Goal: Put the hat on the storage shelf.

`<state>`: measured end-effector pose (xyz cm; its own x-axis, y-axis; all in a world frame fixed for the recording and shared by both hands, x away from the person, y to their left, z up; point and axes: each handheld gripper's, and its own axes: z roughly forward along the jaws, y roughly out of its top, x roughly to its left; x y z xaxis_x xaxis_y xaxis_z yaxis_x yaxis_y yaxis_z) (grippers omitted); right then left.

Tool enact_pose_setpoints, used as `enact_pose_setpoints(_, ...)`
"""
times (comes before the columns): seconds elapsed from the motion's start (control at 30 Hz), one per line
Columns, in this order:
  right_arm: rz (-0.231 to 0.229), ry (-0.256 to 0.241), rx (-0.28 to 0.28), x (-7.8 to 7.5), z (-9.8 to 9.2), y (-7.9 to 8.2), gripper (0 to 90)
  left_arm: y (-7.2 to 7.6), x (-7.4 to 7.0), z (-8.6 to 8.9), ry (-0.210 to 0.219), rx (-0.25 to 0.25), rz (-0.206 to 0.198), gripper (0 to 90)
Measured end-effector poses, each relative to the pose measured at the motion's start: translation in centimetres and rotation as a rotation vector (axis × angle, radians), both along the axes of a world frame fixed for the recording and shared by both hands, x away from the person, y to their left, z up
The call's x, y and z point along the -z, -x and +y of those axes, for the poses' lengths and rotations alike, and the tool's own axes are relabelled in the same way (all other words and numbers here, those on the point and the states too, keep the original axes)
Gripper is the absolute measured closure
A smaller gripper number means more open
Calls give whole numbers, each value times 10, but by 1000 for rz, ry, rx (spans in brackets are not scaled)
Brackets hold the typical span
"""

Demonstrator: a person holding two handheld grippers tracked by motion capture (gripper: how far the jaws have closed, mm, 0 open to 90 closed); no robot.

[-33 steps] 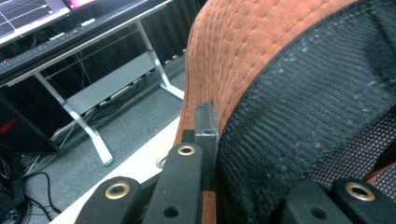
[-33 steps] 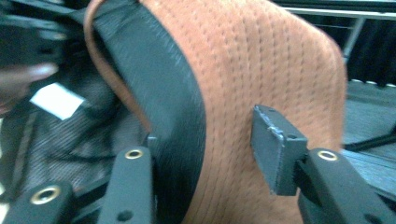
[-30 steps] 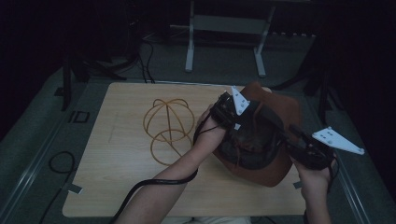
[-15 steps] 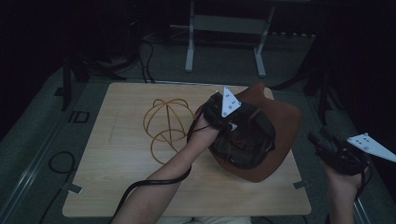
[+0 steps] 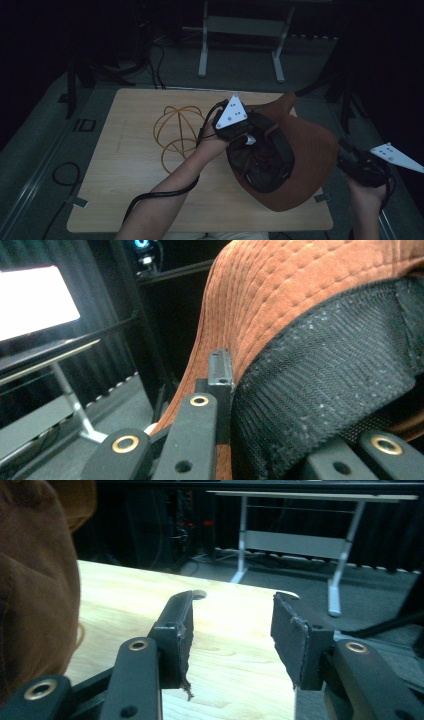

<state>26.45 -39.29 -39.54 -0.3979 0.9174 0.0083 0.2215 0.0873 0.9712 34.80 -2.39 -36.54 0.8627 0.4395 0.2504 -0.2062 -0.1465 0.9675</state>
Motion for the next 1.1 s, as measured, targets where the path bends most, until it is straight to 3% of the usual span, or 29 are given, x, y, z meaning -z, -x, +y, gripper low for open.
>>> enact_pose_setpoints(0.17, -16, 13, -75, 0, 11, 1, 502, 1, 1, 1, 5, 70, -24, 861)
enact_pose_setpoints(0.3, -23, -9, -163, 0, 18, 1, 494, 0, 3, 5, 38, 128, -24, 861)
enact_pose_setpoints(0.6, -55, 16, -325, -4, 44, 3, 470, 1, 2, 9, 115, 240, -34, 861)
enact_pose_setpoints(0.9, -84, 38, -520, -7, 76, 0, 411, 6, 3, 2, 108, 265, -28, 861)
enact_pose_setpoints(1.1, -86, 5, -562, -7, 93, -10, 386, 11, 8, -8, 82, 285, -20, 861)
